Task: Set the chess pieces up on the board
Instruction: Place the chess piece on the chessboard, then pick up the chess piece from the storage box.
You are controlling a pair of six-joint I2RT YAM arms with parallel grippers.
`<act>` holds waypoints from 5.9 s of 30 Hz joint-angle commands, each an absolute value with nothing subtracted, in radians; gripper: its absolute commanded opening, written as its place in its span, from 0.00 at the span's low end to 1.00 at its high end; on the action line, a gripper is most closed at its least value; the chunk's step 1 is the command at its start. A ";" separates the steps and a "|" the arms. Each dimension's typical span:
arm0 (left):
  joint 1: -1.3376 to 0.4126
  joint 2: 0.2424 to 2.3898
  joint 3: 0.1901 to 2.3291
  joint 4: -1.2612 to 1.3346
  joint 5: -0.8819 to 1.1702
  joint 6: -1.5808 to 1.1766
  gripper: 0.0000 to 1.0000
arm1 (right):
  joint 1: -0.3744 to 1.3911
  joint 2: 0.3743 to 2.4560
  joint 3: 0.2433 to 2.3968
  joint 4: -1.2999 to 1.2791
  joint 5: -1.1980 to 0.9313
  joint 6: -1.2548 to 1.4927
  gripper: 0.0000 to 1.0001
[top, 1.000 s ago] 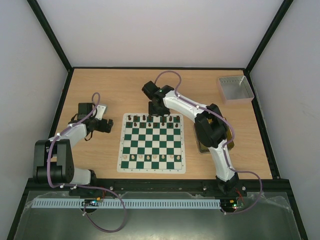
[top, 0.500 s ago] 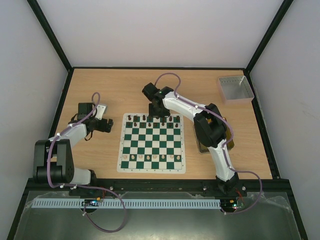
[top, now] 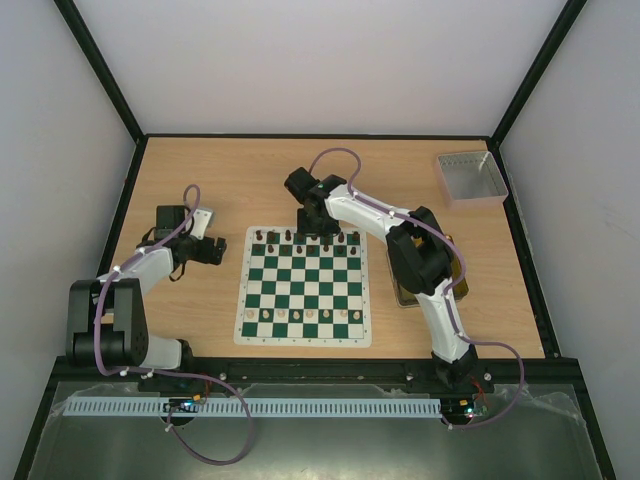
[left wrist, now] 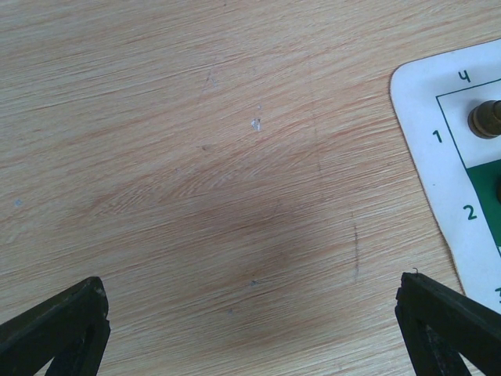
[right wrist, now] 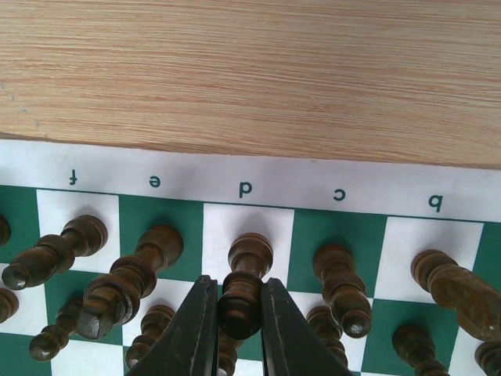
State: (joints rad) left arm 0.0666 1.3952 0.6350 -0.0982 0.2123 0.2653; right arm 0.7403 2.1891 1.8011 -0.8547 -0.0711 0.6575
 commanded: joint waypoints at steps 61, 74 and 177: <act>0.066 1.400 0.627 -0.087 0.204 0.276 0.99 | 0.554 1.595 1.324 -0.784 0.082 0.719 0.40; 0.063 1.387 0.617 -0.081 0.214 0.276 1.00 | 0.302 1.278 0.959 -0.720 -0.014 0.701 0.40; 0.032 1.433 0.621 -0.075 0.199 0.275 0.99 | 0.102 1.382 0.693 -0.451 -0.159 0.730 0.28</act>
